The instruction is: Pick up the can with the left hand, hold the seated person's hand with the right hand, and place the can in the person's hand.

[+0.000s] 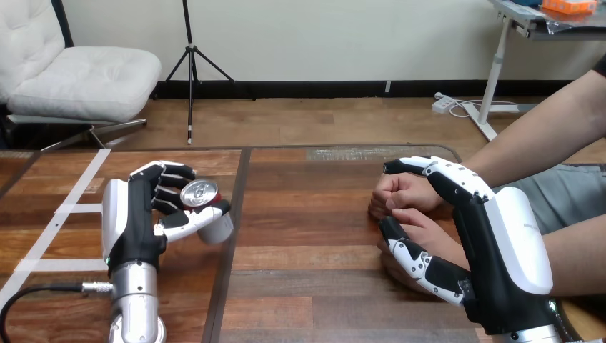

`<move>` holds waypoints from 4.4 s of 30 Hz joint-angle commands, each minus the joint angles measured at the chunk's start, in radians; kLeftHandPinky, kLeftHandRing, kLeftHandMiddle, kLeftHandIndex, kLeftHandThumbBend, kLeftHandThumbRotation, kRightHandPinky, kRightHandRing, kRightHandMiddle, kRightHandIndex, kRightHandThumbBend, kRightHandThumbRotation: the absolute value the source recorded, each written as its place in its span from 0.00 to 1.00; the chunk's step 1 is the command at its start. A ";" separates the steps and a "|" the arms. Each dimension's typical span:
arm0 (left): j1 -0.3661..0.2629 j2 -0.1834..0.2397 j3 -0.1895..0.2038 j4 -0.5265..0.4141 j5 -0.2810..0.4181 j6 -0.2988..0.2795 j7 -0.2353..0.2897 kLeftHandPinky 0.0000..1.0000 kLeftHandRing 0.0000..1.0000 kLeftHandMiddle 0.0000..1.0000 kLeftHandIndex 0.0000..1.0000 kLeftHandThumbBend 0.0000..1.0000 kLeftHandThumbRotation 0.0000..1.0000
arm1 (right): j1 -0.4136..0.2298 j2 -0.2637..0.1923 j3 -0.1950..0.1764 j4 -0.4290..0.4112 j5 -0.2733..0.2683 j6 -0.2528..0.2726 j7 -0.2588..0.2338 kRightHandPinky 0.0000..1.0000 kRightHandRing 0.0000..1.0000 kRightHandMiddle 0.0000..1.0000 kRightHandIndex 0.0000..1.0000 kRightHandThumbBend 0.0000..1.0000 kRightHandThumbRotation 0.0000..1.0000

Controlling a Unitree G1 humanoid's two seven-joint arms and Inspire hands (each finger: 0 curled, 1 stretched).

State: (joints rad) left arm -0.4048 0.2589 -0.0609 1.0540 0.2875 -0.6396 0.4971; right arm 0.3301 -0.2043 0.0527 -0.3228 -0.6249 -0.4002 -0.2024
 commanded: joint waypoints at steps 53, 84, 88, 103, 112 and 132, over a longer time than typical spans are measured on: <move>0.186 -0.058 0.016 -0.558 0.010 -0.037 -0.130 0.37 0.41 0.48 0.52 0.70 0.00 | -0.075 -0.164 -0.074 -0.176 -0.103 0.254 0.323 0.85 0.89 0.88 0.84 0.72 0.00; 0.182 -0.060 0.019 -0.527 0.023 -0.063 -0.131 0.36 0.41 0.48 0.52 0.70 0.00 | -0.138 -0.317 -0.091 -0.246 -0.255 0.484 0.621 0.83 0.88 0.87 0.84 0.89 0.00; 0.181 -0.060 0.020 -0.525 0.023 -0.063 -0.132 0.36 0.41 0.48 0.52 0.70 0.00 | -0.143 -0.325 -0.095 -0.241 -0.259 0.489 0.626 0.83 0.88 0.87 0.83 0.90 0.00; 0.177 -0.060 0.020 -0.513 0.020 -0.068 -0.136 0.36 0.41 0.48 0.52 0.70 0.00 | -0.161 -0.367 -0.092 -0.210 -0.282 0.502 0.632 0.83 0.87 0.86 0.82 0.88 0.03; 0.177 -0.060 0.020 -0.511 0.022 -0.069 -0.138 0.35 0.41 0.48 0.53 0.69 0.00 | -0.174 -0.379 -0.083 -0.184 -0.312 0.515 0.630 0.83 0.87 0.86 0.82 0.88 0.04; 0.181 -0.057 0.026 -0.510 0.022 -0.069 -0.140 0.35 0.40 0.48 0.52 0.69 0.00 | -0.195 -0.390 -0.080 -0.127 -0.373 0.543 0.630 0.85 0.88 0.87 0.83 0.87 0.00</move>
State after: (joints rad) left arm -0.1678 0.1931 -0.0571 0.5583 0.3200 -0.6765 0.3536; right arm 0.1904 -0.5603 -0.0143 -0.4654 -0.9811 0.1346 0.4352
